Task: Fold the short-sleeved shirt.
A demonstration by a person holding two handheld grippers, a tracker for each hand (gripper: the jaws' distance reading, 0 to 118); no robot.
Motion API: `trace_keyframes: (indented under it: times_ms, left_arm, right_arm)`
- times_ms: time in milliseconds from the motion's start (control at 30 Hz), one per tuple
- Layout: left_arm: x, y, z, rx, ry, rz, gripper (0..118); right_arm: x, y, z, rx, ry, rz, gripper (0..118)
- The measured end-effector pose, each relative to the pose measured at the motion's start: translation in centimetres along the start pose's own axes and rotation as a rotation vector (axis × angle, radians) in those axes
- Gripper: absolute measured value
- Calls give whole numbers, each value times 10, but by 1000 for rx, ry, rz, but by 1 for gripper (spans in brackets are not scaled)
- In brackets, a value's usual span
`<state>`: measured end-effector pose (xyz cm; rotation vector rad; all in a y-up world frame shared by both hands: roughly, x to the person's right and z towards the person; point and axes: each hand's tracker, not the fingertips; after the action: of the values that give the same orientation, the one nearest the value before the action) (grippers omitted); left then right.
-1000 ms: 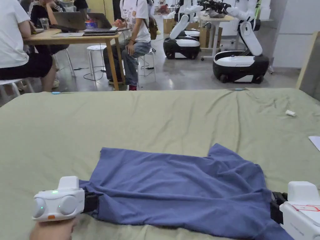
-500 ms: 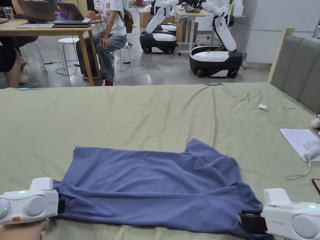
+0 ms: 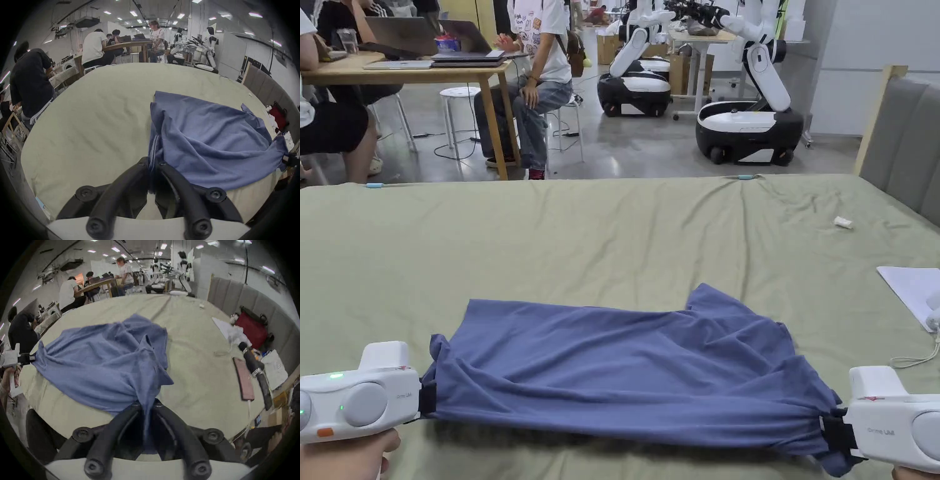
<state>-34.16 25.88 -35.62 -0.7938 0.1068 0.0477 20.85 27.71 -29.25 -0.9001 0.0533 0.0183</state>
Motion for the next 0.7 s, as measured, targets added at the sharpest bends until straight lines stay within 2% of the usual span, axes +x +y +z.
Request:
trace_keyframes:
  times_ms: [167, 400, 567, 600, 633, 667, 700]
  left_arm:
    - [-12, -15, 30, 38, -33, 42, 4]
    - [-21, -70, 72, 26, -46, 45, 4]
    - [-17, -97, 52, -34, -30, 49, 6]
    - [-16, -98, 51, -26, -25, 49, 12]
    - [-14, -98, 53, -2, -8, 50, 34]
    - [-15, -97, 56, 16, 4, 57, 62]
    - [-16, -96, 61, 33, 12, 65, 71]
  right_arm:
    - [1, 0, 15, 26, -7, 79, 7]
    - [7, -27, 27, -16, 1, 140, 7]
    - [5, -48, -7, -100, -20, 126, 7]
    - [4, -49, -11, -108, -24, 126, 8]
    - [5, -50, -14, -111, -23, 124, 19]
    - [6, -51, -14, -102, -25, 116, 41]
    - [6, -50, -10, -83, -37, 97, 50]
